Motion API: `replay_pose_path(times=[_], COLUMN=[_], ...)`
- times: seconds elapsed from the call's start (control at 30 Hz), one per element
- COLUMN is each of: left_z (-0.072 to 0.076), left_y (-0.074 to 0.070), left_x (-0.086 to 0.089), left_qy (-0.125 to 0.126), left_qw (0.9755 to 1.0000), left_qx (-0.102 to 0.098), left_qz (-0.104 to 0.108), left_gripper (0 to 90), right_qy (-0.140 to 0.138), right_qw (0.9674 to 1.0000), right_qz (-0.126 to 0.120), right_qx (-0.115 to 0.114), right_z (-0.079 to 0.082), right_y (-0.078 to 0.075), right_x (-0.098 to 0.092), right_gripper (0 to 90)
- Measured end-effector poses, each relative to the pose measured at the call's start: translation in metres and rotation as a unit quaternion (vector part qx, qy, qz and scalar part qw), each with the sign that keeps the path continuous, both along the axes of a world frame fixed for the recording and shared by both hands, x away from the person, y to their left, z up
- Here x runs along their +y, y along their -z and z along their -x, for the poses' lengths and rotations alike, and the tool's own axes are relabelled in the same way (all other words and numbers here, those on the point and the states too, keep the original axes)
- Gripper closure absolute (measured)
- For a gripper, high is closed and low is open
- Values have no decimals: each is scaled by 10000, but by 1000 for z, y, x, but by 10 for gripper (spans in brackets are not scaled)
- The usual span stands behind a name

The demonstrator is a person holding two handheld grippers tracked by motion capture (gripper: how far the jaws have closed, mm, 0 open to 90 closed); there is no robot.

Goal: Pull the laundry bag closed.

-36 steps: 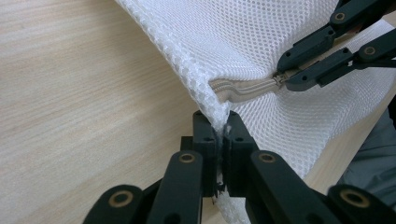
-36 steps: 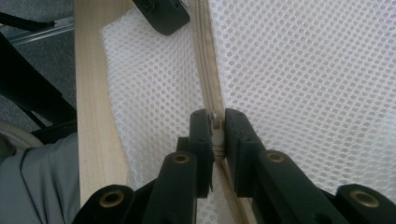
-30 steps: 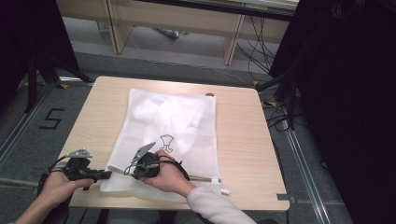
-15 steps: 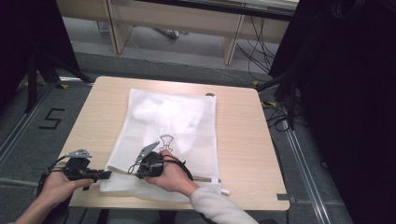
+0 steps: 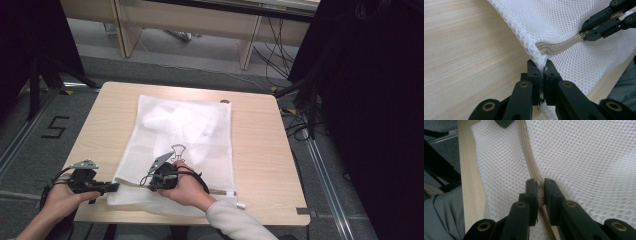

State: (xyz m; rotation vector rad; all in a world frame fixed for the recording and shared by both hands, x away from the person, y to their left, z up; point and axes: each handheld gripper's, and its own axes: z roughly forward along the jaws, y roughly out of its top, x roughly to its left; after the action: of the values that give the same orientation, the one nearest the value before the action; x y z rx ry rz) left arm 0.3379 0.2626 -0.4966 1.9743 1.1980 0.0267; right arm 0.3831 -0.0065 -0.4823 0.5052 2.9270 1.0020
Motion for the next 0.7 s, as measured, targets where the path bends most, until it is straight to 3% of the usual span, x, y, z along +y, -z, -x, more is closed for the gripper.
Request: replay_pose_path(times=[0.7], left_z=[0], left_y=[1], left_x=[0], left_qy=[-3], left_qw=[10000], left_qx=[14], left_qz=[24], left_gripper=[853], right_qy=[39], right_qw=[10000], right_qz=[-4], right_qx=[40], right_z=[-2], right_y=[-1], right_x=[-9], right_gripper=[826])
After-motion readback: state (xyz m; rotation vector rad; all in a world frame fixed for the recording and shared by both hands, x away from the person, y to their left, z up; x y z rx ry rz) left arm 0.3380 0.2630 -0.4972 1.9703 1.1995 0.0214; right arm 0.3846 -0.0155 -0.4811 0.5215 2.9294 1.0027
